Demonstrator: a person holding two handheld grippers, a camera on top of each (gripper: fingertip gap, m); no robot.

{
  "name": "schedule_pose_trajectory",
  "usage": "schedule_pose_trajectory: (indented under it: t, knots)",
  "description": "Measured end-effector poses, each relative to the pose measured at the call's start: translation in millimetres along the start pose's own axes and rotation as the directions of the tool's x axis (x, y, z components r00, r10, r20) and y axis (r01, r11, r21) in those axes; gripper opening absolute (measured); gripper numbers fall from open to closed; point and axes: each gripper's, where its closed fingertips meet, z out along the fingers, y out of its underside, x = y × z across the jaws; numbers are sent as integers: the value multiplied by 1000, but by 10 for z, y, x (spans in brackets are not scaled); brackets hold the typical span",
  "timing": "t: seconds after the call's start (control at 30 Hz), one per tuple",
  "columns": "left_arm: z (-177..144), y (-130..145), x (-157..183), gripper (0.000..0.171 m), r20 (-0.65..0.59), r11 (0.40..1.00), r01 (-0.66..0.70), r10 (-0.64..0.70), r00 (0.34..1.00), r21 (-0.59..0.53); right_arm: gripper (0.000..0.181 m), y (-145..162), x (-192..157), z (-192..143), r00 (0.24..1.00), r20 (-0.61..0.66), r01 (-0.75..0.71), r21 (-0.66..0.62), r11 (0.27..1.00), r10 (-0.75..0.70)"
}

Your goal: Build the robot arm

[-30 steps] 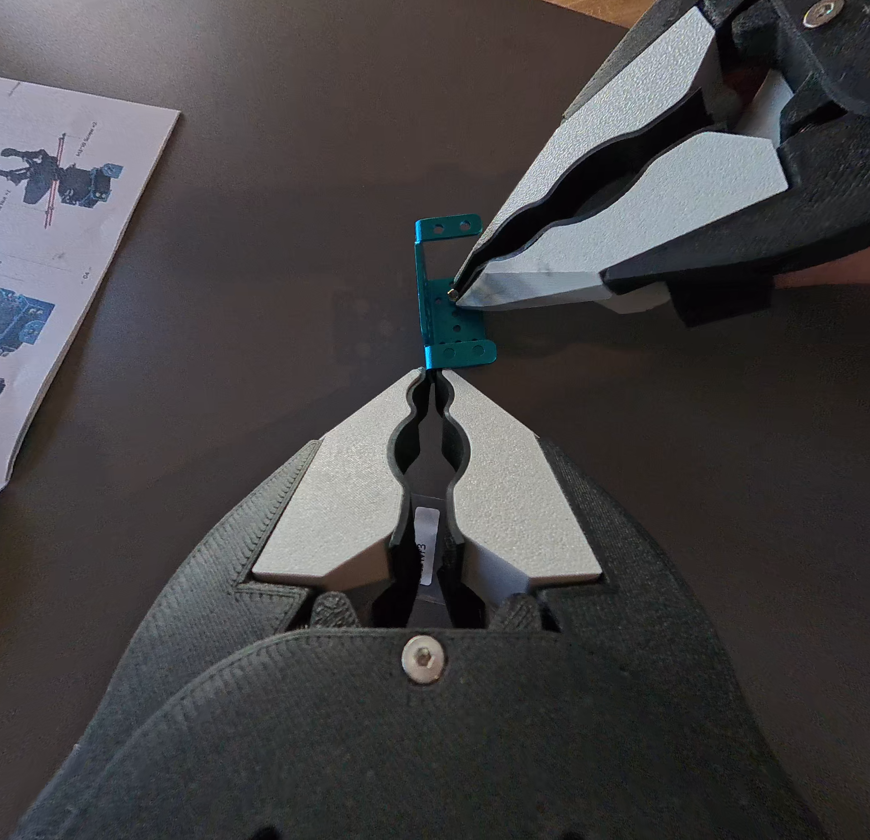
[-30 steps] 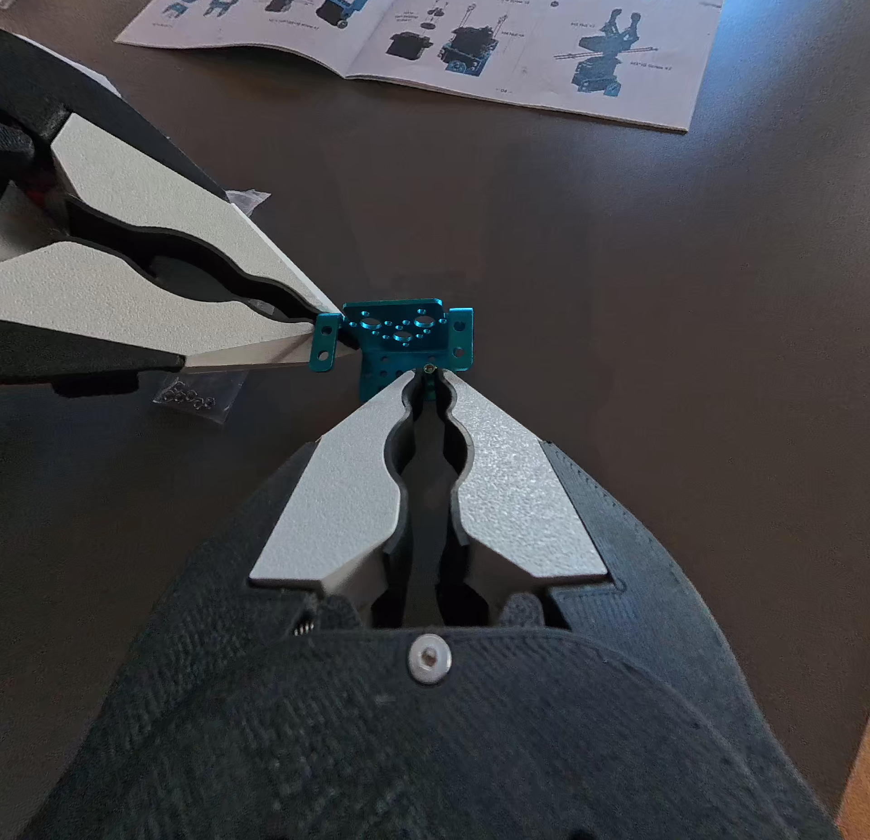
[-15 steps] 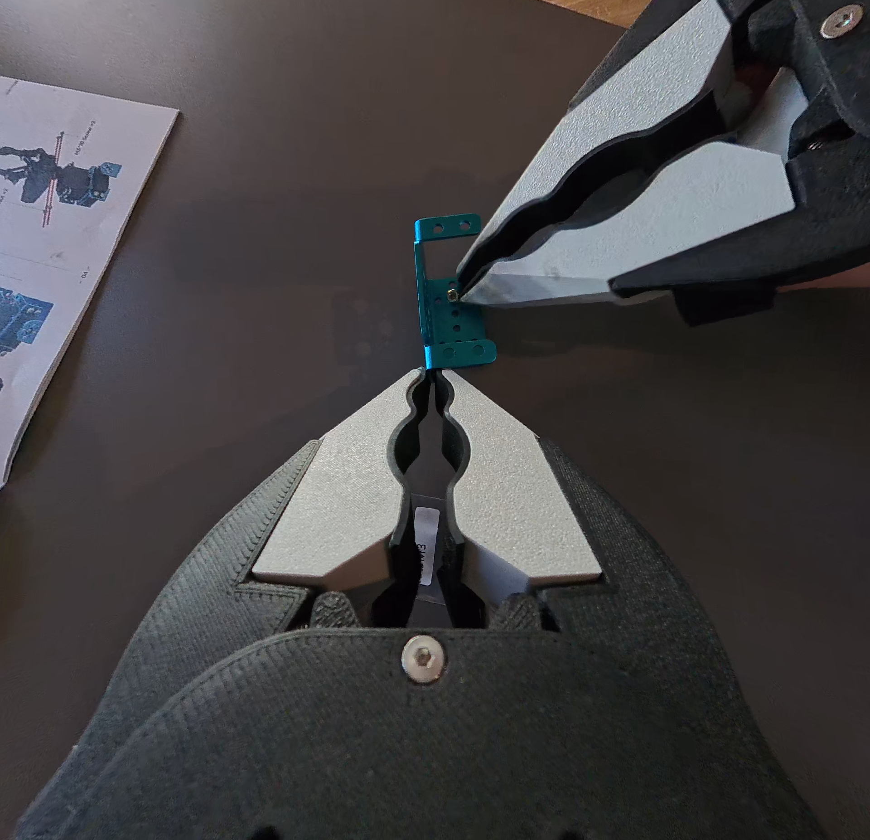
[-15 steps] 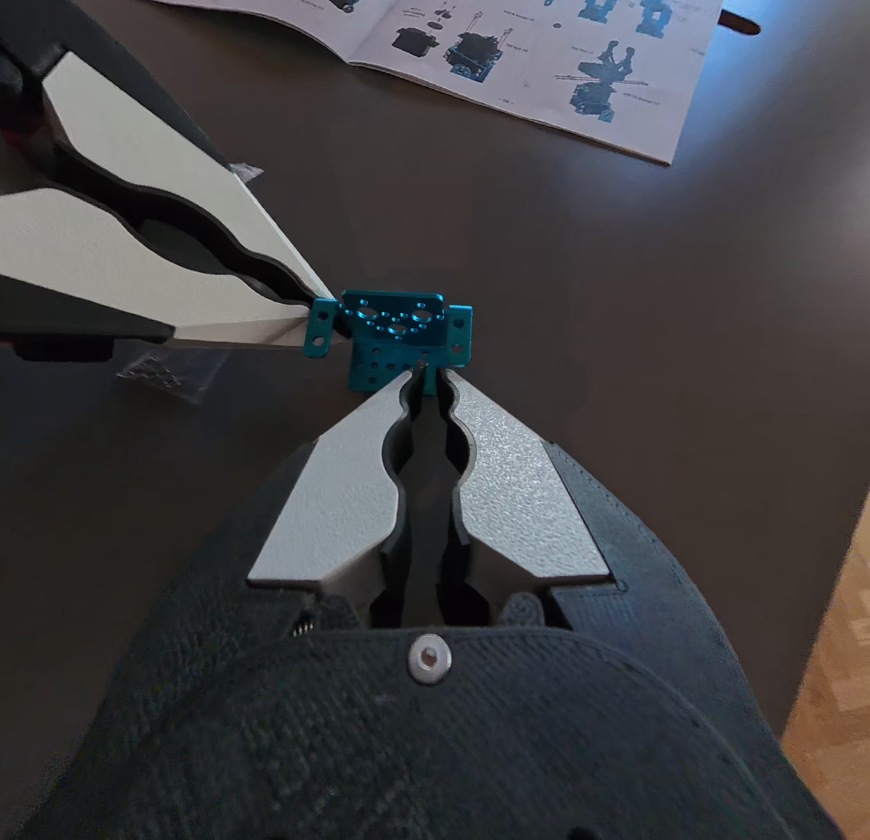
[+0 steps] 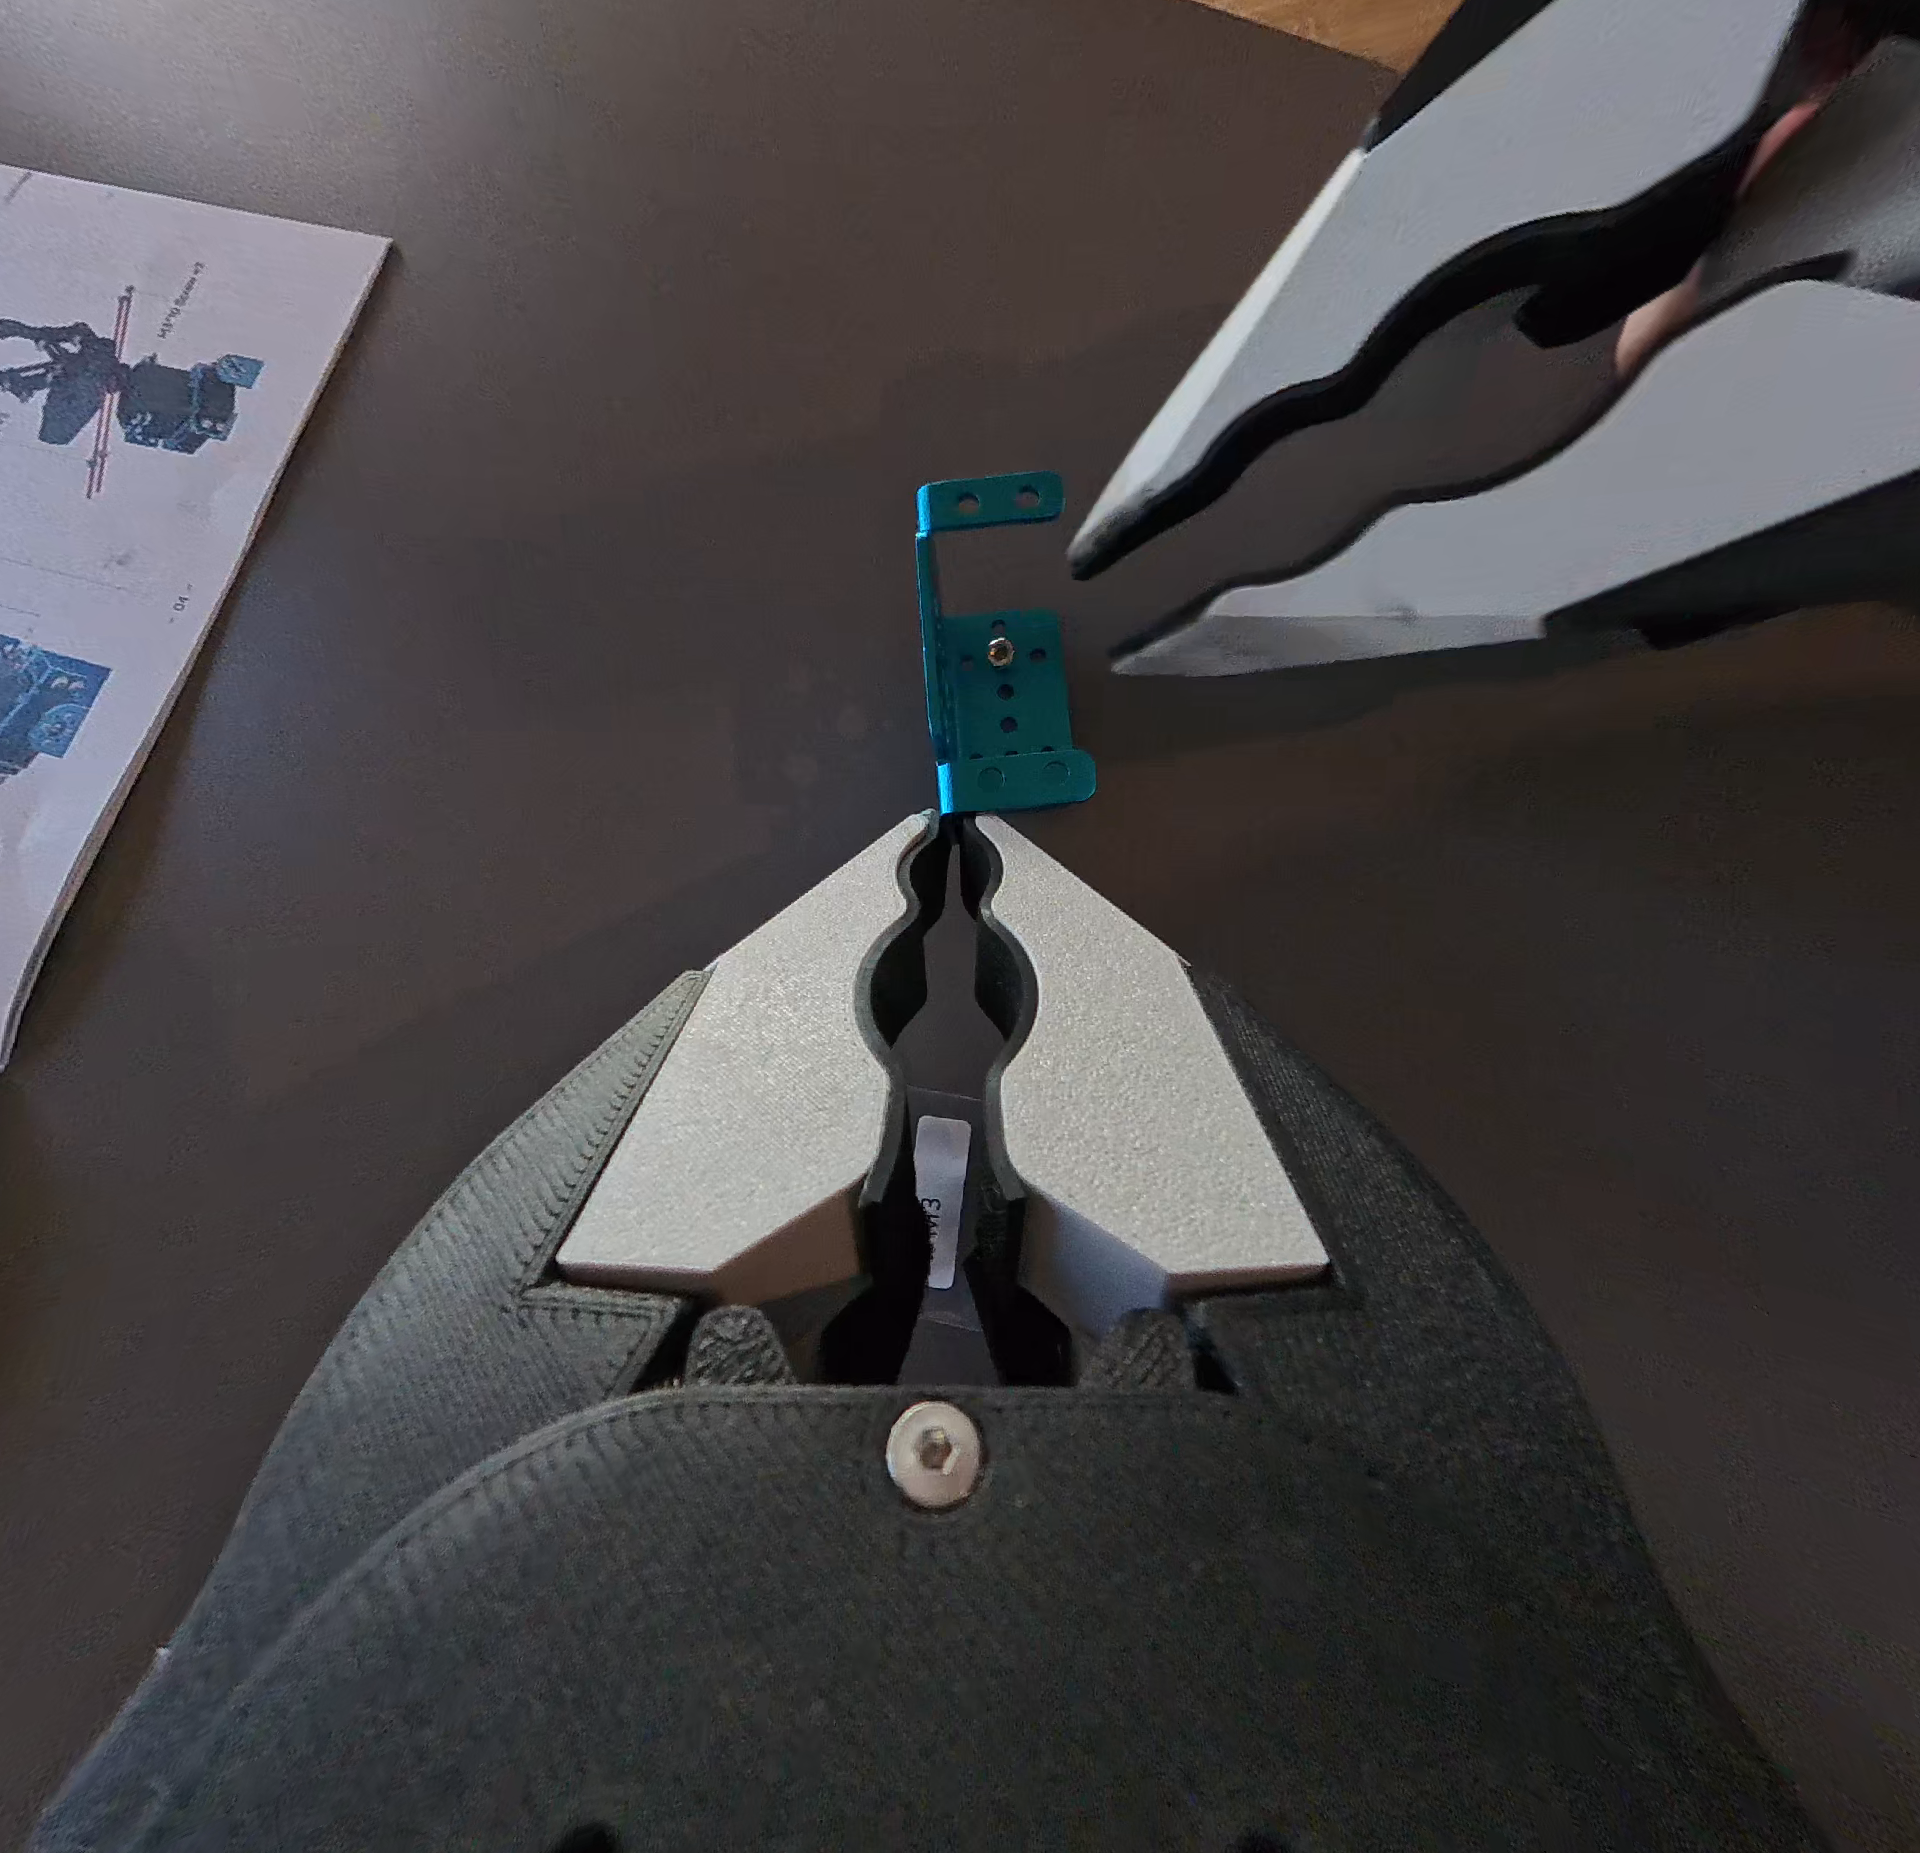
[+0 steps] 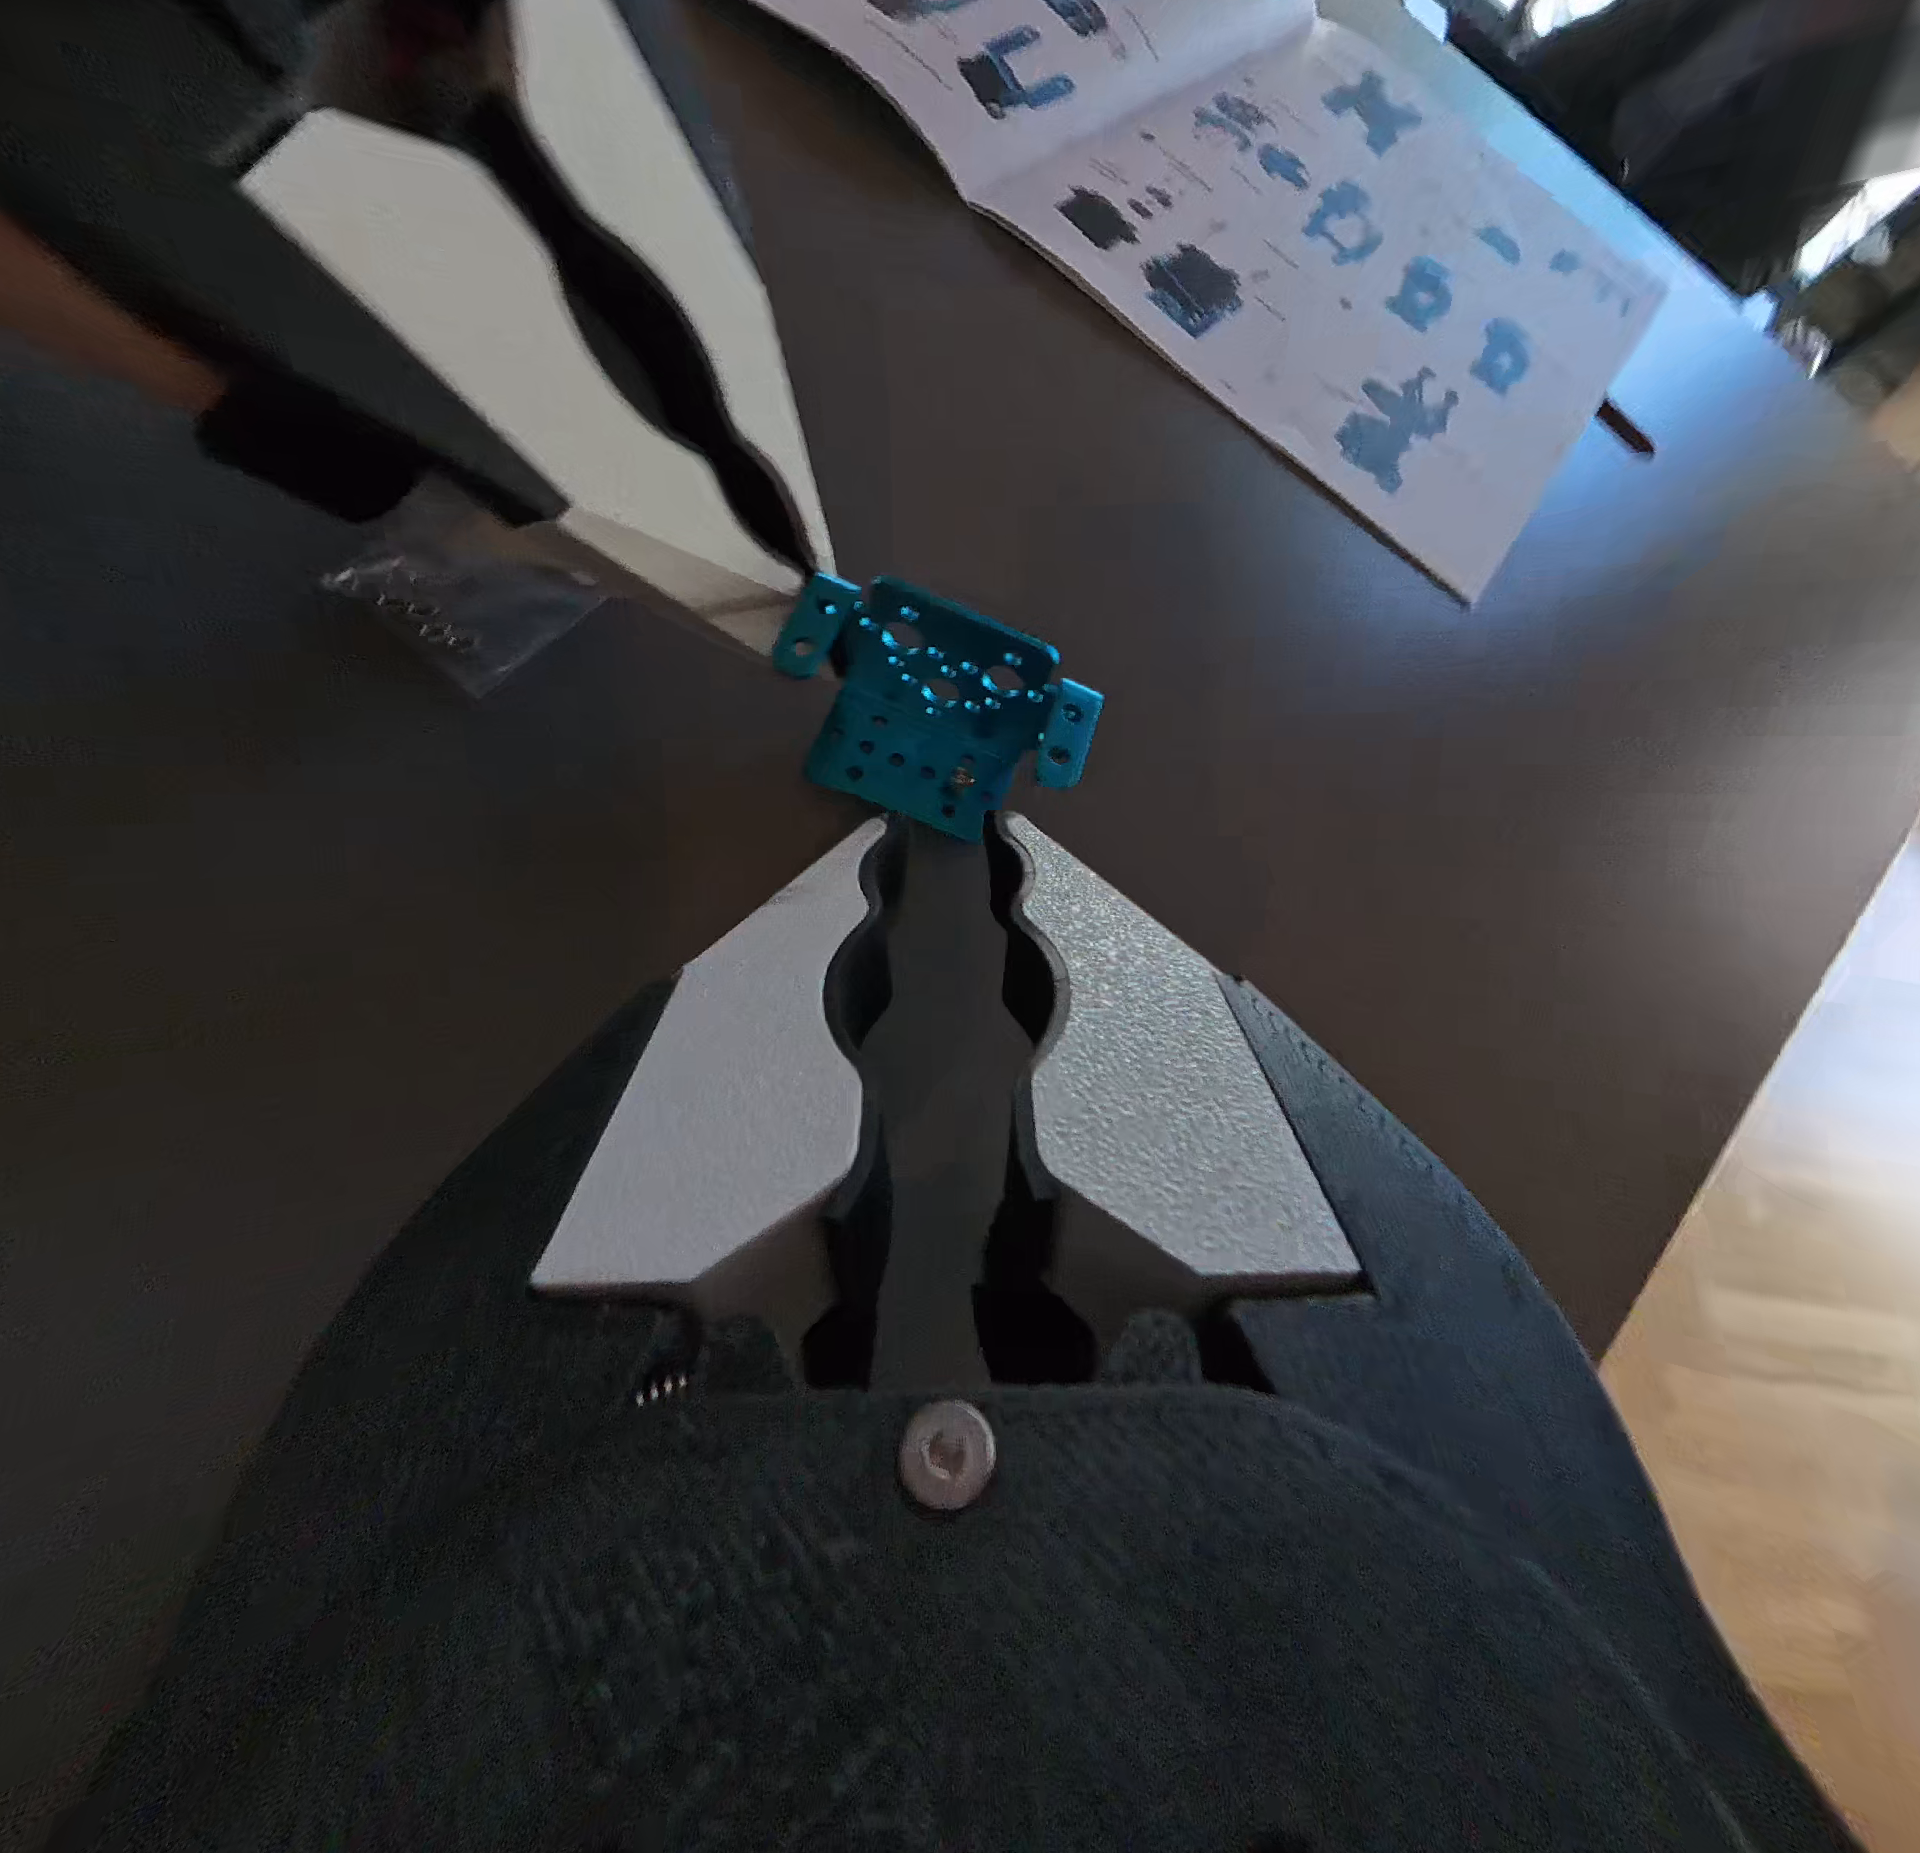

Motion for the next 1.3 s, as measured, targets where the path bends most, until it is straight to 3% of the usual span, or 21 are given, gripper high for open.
schedule_pose_trajectory:
  t: [0.1,0.23,0.47,0.63,1.3]
  knots:
    - [1,-2,8,1,-6,1000,-12,12,1000,0,19,16,-65,-83,952,5,305,10,952,-305]
    - [-1,0,3,1,-9,1000,-22,22,1000,-1,18,-5,-116,-124,715,-49,699,46,713,-698]
    - [-6,1,10,1,-11,999,-38,38,999,-4,22,64,-33,48,510,-2,859,-51,509,-860]
    - [-6,1,10,1,-17,999,-33,33,999,-3,17,44,-67,113,436,-11,898,-67,436,-900]
    - [-6,-1,32,1,-24,999,-33,33,999,-2,7,90,-60,147,484,43,872,-111,477,-874]
